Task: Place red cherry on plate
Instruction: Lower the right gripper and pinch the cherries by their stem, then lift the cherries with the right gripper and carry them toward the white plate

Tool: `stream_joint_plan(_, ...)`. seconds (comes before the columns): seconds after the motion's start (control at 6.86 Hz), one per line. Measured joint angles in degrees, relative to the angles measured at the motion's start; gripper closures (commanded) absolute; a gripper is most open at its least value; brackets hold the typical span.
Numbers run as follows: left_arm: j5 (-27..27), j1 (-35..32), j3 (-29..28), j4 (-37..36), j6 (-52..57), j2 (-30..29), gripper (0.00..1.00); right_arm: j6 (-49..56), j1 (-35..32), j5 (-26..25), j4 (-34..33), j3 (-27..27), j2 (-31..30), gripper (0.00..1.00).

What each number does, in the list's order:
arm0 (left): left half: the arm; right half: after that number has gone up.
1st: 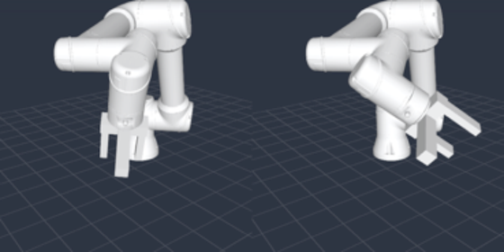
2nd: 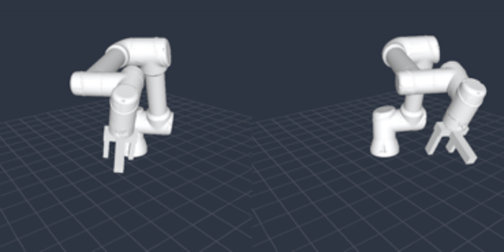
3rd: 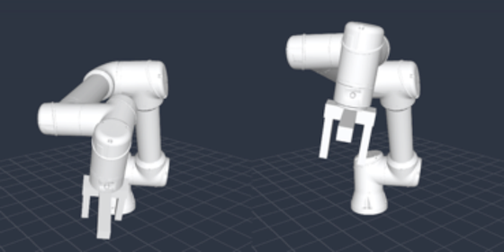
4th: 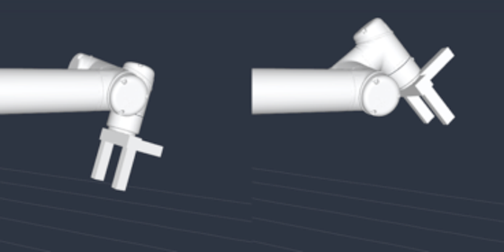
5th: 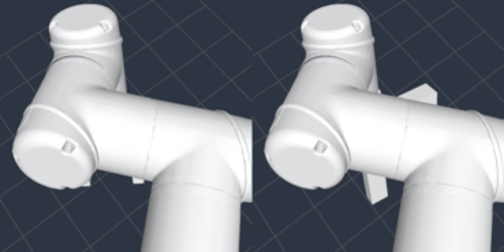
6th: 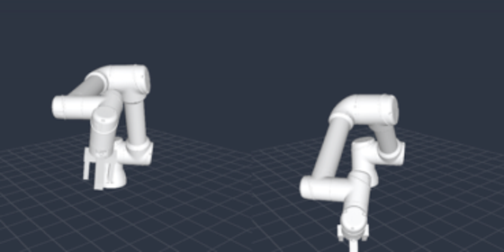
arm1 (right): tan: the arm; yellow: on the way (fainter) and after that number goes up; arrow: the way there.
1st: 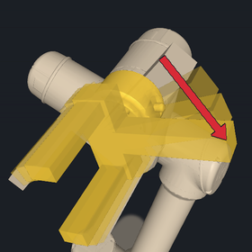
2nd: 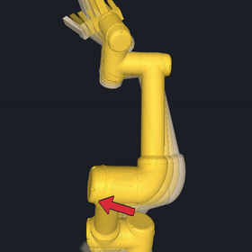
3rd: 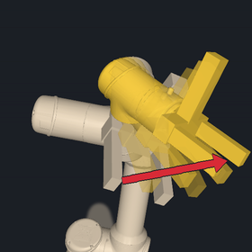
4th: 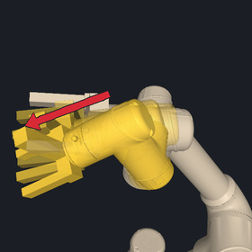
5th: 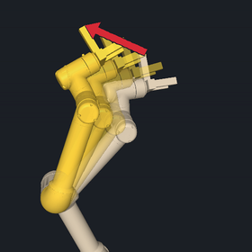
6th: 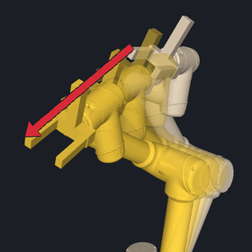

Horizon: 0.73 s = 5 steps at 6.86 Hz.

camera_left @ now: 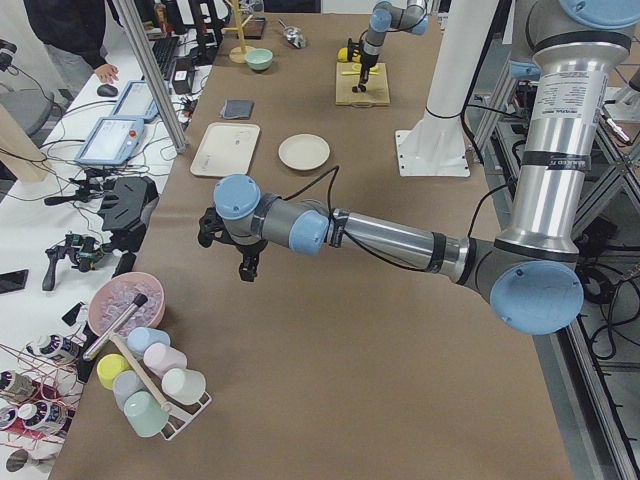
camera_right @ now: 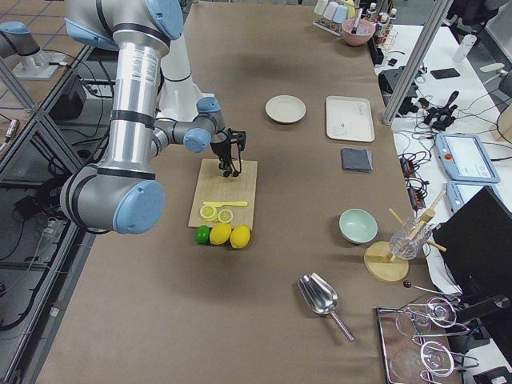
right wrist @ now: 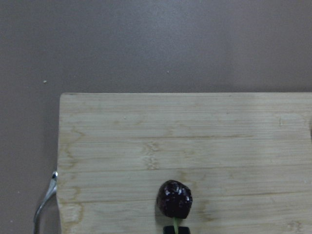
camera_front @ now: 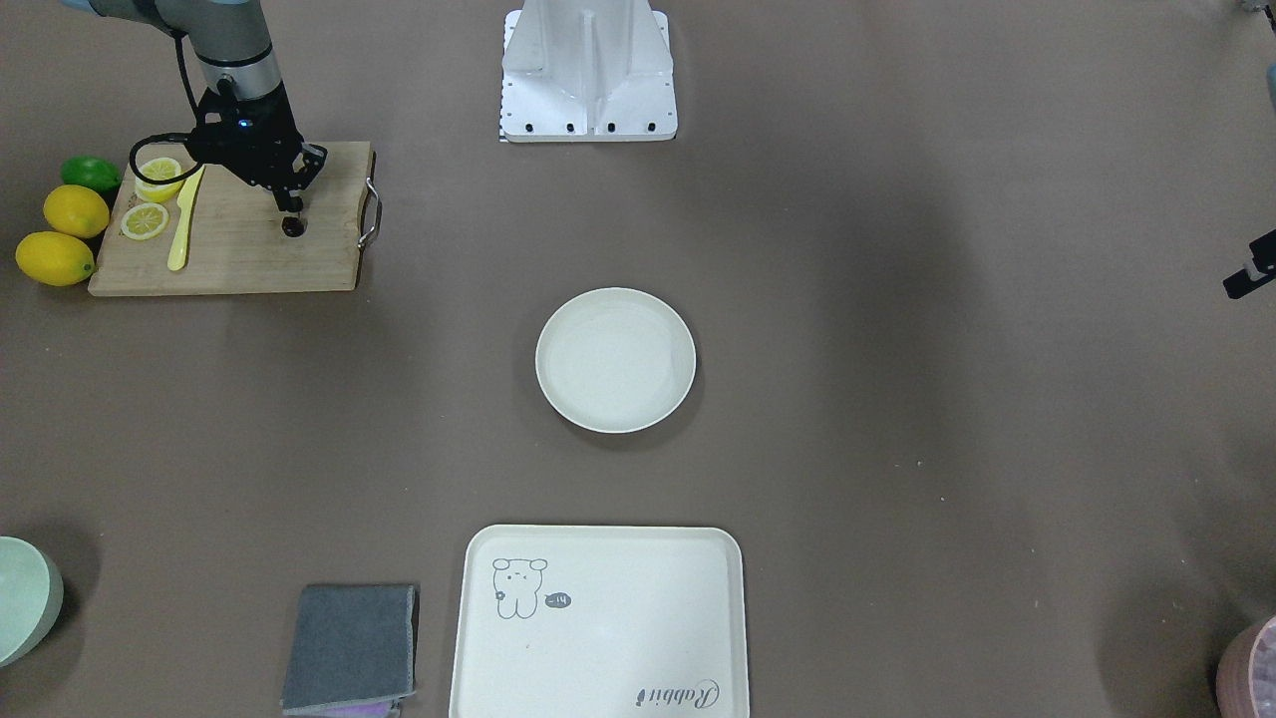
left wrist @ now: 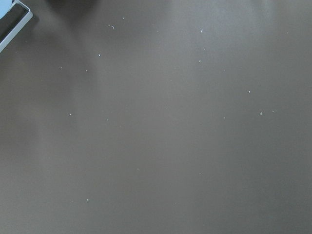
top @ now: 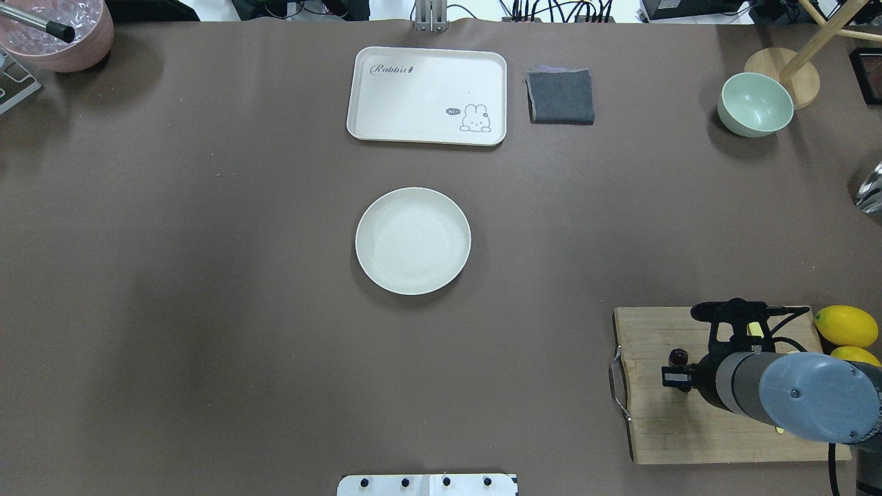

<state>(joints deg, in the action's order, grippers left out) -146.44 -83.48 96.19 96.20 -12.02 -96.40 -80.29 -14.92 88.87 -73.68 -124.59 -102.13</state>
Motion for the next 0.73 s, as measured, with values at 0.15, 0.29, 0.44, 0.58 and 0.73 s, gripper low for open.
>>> stream_joint_plan(0.15, 0.01, 0.04, 0.00, -0.01, -0.01, -0.06, 0.01, -0.03, -0.18, 0.35, -0.03, -0.18, 0.04, 1.00)
stream_joint_plan(0.29, -0.01, 0.04, 0.05, 0.02, -0.02, -0.11, 0.01, 0.07, -1.25, 1.48, -0.25, -1.15, 0.07, 1.00)
stream_joint_plan(0.44, -0.05, 0.03, 0.10, 0.03, -0.02, -0.13, 0.01, 0.71, -4.62, 5.03, -1.66, -3.64, 0.08, 1.00)
stream_joint_plan(0.58, -0.07, 0.02, 0.11, 0.02, -0.02, -0.14, 0.01, 3.01, -9.99, 10.65, -5.48, -7.36, 0.47, 1.00)
stream_joint_plan(0.73, -0.07, 0.07, 0.05, -0.02, -0.02, -0.14, 0.01, 8.37, -17.94, 18.08, -13.82, -11.61, 3.56, 1.00)
